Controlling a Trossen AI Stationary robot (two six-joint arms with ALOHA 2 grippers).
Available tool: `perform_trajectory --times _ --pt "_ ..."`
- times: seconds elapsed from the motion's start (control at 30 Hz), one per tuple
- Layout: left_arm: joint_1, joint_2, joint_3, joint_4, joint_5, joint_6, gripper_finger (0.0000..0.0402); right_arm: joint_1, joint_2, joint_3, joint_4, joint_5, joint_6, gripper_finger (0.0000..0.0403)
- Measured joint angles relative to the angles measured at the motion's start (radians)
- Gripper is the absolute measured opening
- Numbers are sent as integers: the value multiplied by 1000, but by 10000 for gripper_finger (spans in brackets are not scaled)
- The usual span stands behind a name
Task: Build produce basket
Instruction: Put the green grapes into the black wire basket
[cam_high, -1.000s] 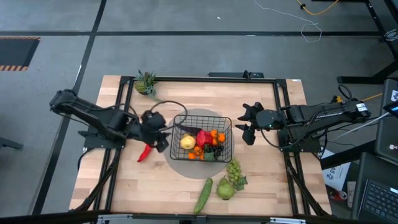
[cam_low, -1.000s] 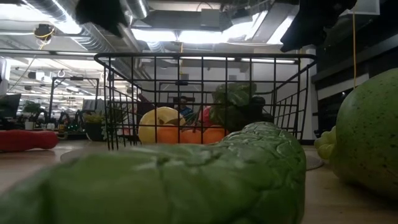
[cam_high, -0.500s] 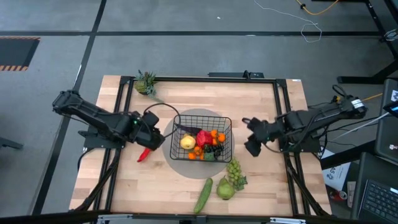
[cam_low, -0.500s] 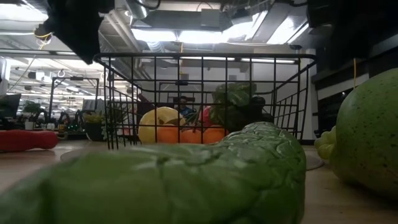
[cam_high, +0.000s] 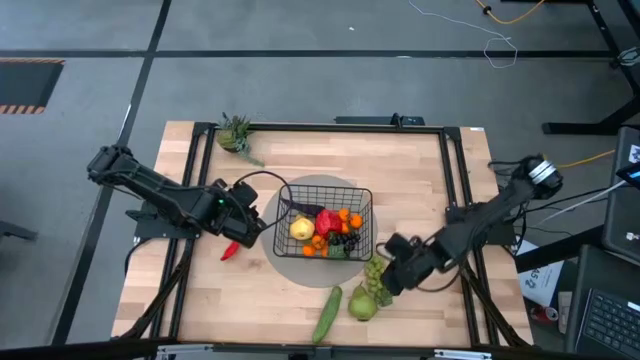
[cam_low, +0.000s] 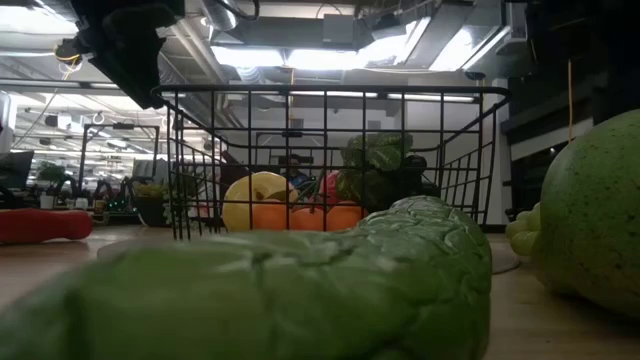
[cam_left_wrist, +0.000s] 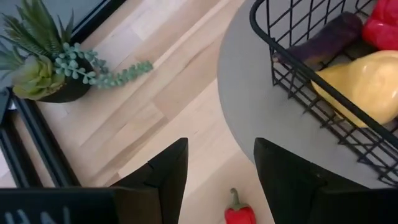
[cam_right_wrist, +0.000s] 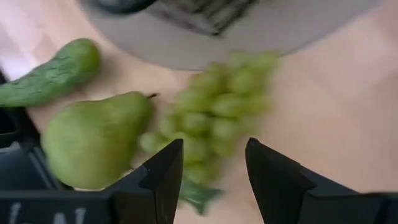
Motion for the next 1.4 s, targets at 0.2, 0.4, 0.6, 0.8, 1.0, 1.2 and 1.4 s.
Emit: perform_trajectory --times 0.2,0.4,0.6,0.8,1.0,1.2,1.4 --pt "-7 -12 0 -42 -7 -26 179 16 143 0 215 3 4 174" --pt "-7 -12 0 -69 -6 -26 179 15 254 6 241 31 68 174" --pt "-7 -12 0 -81 -6 -26 179 16 290 8 241 51 102 174" --pt "-8 -12 0 -95 -5 -27 179 21 292 11 231 34 102 144" --pt "-8 -20 0 -158 -5 -78 179 30 281 49 178 -4 104 25" --pt "-8 -19 0 -168 -15 -79 179 35 256 166 -87 -50 105 14" --pt "-8 -19 0 -168 -22 -79 179 39 253 341 -412 -19 100 6"
